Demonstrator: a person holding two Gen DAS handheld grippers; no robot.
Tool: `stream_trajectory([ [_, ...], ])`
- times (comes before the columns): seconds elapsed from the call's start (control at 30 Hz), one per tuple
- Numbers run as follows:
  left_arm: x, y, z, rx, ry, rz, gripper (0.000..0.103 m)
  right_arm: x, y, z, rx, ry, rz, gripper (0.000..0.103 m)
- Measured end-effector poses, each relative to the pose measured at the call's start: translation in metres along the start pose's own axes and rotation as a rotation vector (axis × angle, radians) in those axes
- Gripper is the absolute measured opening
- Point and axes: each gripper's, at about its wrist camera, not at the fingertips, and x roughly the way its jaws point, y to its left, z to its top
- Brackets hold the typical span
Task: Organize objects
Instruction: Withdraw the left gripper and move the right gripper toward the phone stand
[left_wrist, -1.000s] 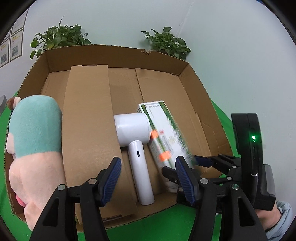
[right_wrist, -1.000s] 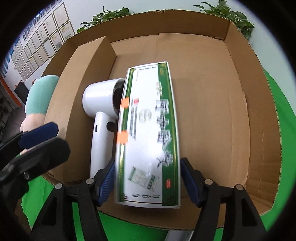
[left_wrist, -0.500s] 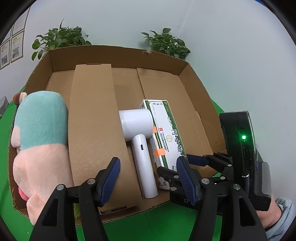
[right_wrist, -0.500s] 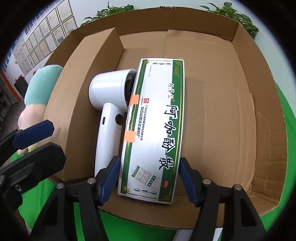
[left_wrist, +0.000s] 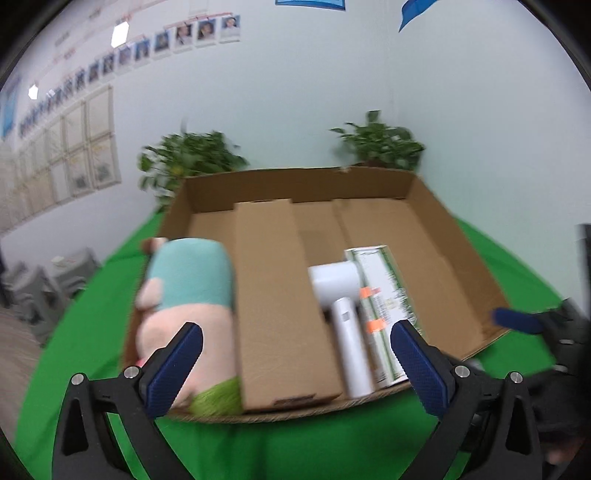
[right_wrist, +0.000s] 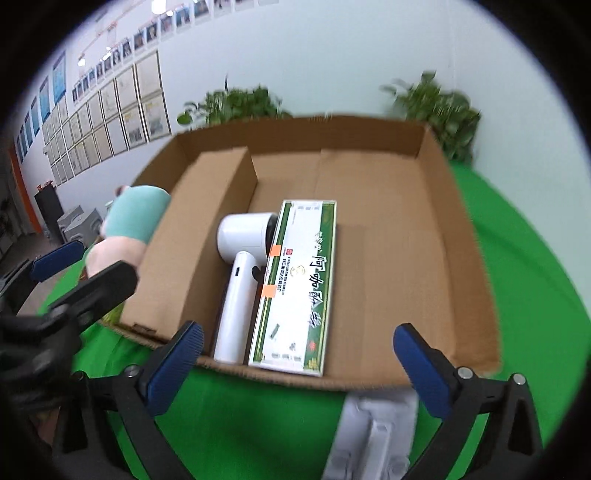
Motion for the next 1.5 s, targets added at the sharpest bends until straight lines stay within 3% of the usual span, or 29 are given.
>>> stream_trajectory([
  [0.1, -0.015, -0.002, -0.01, -0.003, -0.011, 0.034, 0.103, -0.017, 0.024, -0.013, -0.003, -0.043, -0.036, 0.103],
  [0.2, -0.028, -0.004, -0.021, 0.001, -0.019, 0.066, 0.103, -0.042, 0.015, -0.003, 0.008, -0.063, -0.055, 0.103],
  [0.57, -0.05, -0.016, -0.044, 0.014, -0.018, 0.161, 0.103, -0.054, -0.005, -0.014, 0.095, -0.086, -0.066, 0.103],
  [1.5, -0.067, -0.02, -0.051, -0.021, -0.02, 0.151, 0.103, -0.05, 0.006, -0.021, 0.067, -0.05, -0.063, 0.103],
])
